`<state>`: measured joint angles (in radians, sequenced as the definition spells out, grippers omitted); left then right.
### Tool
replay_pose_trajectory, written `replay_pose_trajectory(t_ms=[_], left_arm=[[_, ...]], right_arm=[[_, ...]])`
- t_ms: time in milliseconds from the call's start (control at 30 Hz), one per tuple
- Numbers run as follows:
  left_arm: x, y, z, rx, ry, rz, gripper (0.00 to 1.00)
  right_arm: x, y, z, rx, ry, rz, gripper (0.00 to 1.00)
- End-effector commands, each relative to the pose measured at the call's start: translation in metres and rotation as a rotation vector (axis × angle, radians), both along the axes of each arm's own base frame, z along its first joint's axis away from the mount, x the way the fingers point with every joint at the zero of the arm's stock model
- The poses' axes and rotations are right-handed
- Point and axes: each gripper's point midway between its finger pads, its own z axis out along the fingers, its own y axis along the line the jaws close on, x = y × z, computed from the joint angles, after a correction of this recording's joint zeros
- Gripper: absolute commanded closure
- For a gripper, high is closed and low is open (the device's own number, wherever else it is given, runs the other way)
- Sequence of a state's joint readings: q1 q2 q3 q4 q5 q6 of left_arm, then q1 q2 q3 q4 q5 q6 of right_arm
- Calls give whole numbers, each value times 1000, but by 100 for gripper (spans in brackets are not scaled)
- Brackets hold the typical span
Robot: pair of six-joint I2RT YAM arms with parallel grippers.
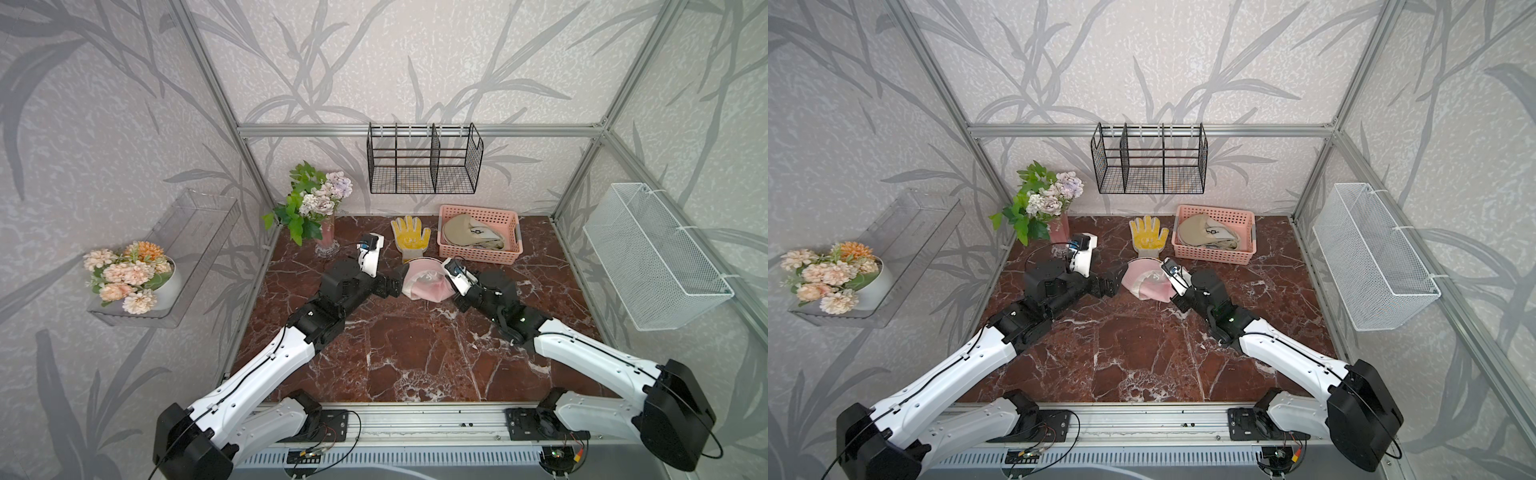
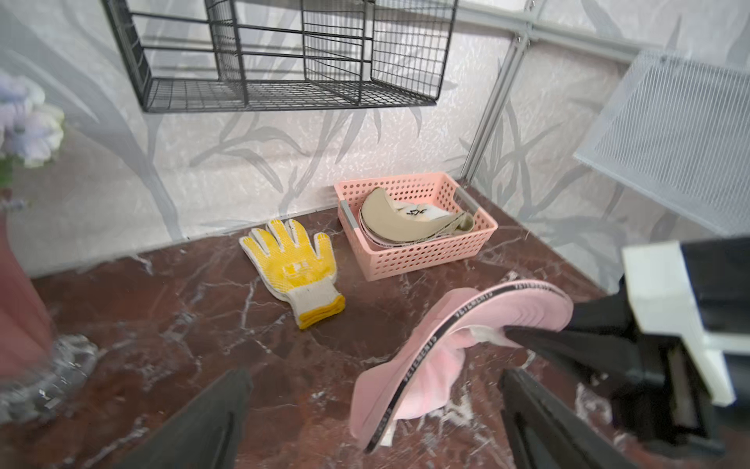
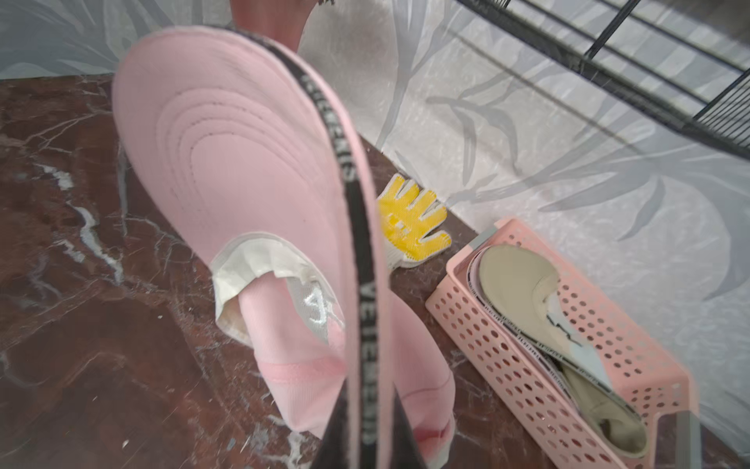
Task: Turn the baseball cap inside out
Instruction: Turn over the baseball cap.
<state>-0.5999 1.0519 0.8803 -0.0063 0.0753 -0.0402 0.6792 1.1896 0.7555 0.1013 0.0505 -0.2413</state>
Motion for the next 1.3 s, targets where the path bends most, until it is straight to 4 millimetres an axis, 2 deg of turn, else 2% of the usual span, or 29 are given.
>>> replay_pose_trajectory(t_ms=[0, 200, 333, 433, 500, 533, 600, 667, 700, 767, 967, 1133, 1267], left_arm=[[-7, -20, -14, 259, -105, -212, 0], [-6, -52, -38, 320, -71, -402, 2], [-15, -76, -46, 279, -28, -549, 17], [-15, -83, -56, 270, 3, -589, 42], [-15, -86, -60, 258, 18, -603, 49], [-16, -88, -61, 254, 26, -613, 57], [-16, -89, -59, 249, 30, -621, 74], [-14, -87, -50, 237, 27, -603, 97], [-13, -85, -44, 229, 19, -588, 100], [-11, -79, -28, 202, -10, -557, 100], [-22, -63, 10, 124, -86, -583, 100], [-33, -57, 23, 115, -89, -650, 100], [-18, -46, 29, 111, -85, -573, 100]], right_arm=[[-24, 8, 2, 71, 171, 99, 100], [-30, 9, 10, 86, 192, 130, 100], [-31, 12, 14, 99, 210, 144, 100], [-32, 15, 17, 121, 223, 167, 100], [-33, 17, 20, 153, 229, 182, 100], [-32, 17, 22, 168, 233, 189, 100], [-33, 19, 23, 196, 242, 206, 100], [-33, 19, 22, 218, 262, 227, 99], [-34, 20, 19, 222, 273, 237, 96], [-34, 19, 11, 229, 298, 253, 85], [-33, 18, -14, 255, 380, 322, 61], [-28, 17, -26, 267, 390, 360, 55], [-36, 20, -31, 264, 422, 411, 55]])
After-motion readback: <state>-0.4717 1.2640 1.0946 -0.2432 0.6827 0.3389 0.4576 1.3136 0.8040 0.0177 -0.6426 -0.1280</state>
